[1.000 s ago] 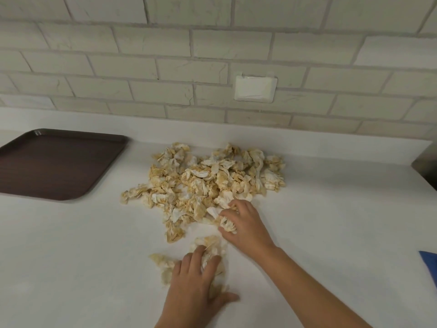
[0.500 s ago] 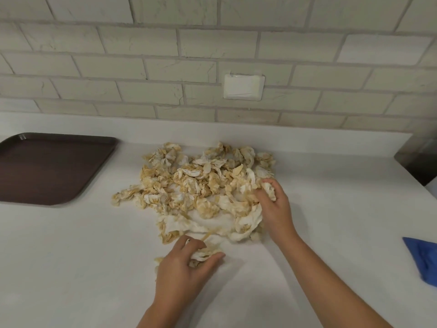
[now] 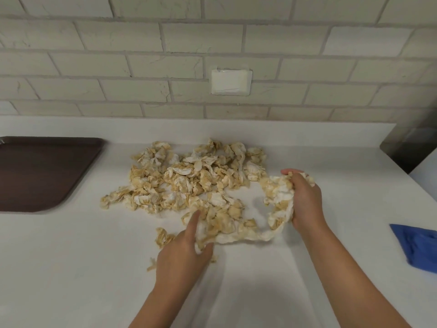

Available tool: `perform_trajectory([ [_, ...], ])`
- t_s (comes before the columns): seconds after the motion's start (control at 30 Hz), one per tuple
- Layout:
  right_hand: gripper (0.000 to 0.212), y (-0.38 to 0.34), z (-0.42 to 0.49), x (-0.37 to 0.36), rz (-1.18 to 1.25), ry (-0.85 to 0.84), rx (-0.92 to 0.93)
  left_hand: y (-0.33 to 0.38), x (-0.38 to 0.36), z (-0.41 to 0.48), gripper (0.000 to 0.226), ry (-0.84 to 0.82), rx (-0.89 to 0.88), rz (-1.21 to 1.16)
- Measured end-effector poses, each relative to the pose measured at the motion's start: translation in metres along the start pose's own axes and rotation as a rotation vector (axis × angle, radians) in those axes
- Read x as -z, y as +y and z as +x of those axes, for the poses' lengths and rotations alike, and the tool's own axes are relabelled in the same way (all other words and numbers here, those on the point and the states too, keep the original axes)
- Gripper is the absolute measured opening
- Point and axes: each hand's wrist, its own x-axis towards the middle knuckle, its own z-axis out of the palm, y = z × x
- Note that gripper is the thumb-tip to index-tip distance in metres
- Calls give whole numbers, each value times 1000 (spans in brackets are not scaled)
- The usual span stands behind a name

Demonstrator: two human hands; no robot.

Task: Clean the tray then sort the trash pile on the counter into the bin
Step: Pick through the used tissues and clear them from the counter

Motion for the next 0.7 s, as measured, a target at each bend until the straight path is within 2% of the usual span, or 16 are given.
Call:
perform_trajectory([
  [0.13, 21, 14, -11, 9, -88, -62, -66, 8, -4, 8, 35, -111, -20, 202],
  [0.23, 13, 26, -34, 3, -199, -201, 24, 6, -3, 0, 28, -112, 16, 105],
  [0.33, 5, 50, -61, -12, -365, -439, 66, -6, 10, -11, 24, -64, 126, -85],
  [0.4, 34, 72, -73, -20, -683, -584, 169, -15, 21, -17, 26, 11, 176, -151],
  [0.43, 50, 83, -77, -22, -887, -608, 285, -20, 26, -18, 27, 45, 203, -164],
  [0.5, 67, 103, -81, -23, -1181, -564, 573, -29, 32, -16, 27, 104, 249, -186],
  [0.53, 65, 110, -83, -23, -1230, -505, 665, -34, 32, -13, 26, 135, 258, -198],
  [0.6, 49, 116, -84, -24, -1249, -405, 728, -43, 27, -4, 24, 201, 266, -215],
  [0.7, 26, 117, -84, -23, -1233, -417, 794, -51, 11, 11, 28, 211, 262, -155],
])
